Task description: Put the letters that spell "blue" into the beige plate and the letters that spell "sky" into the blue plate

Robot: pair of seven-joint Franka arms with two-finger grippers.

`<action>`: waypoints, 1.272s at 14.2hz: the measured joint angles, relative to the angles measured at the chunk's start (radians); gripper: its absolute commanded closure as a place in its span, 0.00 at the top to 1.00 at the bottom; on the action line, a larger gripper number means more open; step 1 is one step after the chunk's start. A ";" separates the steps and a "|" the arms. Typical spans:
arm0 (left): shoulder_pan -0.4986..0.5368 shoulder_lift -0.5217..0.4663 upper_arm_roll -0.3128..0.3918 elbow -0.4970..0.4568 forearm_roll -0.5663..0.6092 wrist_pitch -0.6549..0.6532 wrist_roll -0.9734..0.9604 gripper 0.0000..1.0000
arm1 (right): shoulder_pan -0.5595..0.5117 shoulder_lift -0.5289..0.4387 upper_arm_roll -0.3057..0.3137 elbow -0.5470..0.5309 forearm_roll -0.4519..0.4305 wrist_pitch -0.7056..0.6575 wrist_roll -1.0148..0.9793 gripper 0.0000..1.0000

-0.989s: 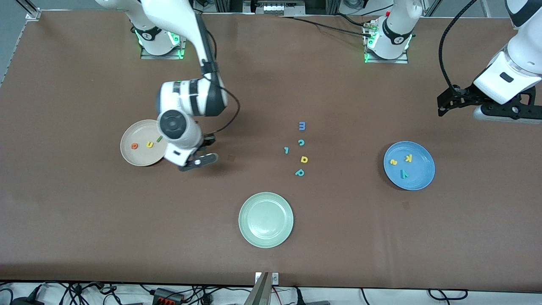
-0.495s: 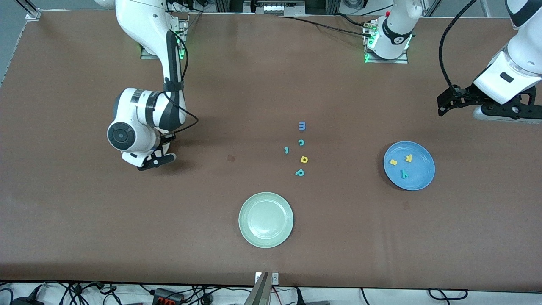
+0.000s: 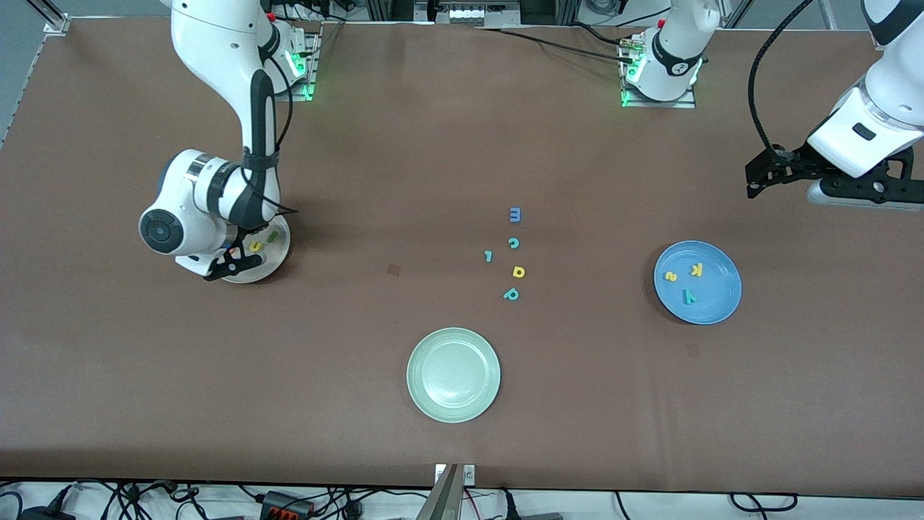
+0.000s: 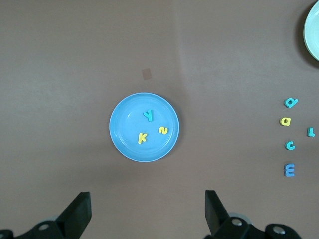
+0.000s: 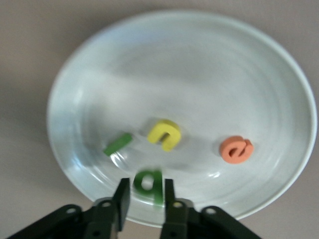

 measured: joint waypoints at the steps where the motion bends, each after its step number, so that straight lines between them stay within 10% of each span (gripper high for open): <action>1: 0.000 0.000 0.000 0.000 0.000 0.000 0.000 1.00 | -0.009 0.000 0.000 -0.003 0.004 0.000 -0.005 1.00; 14: 0.004 0.000 0.002 0.008 0.000 0.000 0.000 1.00 | -0.073 -0.005 -0.085 0.334 0.087 -0.156 0.121 1.00; 18: 0.005 0.000 0.003 0.009 0.000 0.000 0.000 1.00 | -0.142 -0.024 0.000 0.404 0.135 -0.156 0.205 1.00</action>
